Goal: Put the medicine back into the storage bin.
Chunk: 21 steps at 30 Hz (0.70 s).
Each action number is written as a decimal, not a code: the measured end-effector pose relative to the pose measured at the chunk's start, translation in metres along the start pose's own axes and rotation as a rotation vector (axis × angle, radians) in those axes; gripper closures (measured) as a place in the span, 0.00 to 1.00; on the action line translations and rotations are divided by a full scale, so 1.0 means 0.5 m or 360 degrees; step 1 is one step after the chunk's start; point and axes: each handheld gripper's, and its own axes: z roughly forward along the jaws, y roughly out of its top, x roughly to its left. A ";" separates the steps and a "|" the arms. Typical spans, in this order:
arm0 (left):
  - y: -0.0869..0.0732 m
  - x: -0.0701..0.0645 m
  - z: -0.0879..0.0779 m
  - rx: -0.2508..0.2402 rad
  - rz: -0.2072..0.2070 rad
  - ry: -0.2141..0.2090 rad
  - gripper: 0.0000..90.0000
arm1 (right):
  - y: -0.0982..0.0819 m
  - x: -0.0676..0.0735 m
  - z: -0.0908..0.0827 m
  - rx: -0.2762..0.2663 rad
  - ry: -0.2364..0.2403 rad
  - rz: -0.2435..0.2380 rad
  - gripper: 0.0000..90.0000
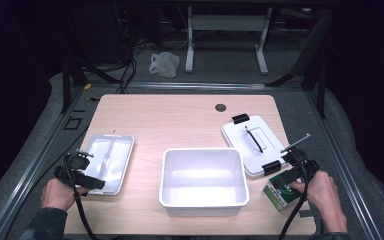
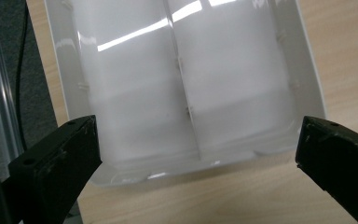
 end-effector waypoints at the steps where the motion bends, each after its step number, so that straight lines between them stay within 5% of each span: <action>1: -0.005 -0.001 -0.001 -0.0004 0.0014 0.0010 0.00 | 0.002 0.001 0.005 0.0015 0.0001 -0.0003 0.00; 6: -0.016 -0.013 0.015 0.0040 0.0066 0.0009 0.00 | 0.018 0.017 0.026 0.0054 -0.0006 -0.0061 0.00; 18: -0.014 -0.024 0.017 0.0026 0.0122 0.0045 0.00 | 0.025 0.017 0.073 0.0172 -0.0045 -0.0032 0.02; 21: -0.013 -0.023 0.015 0.0014 0.0115 0.0048 0.00 | 0.024 0.016 0.078 0.0183 -0.0040 -0.0036 0.13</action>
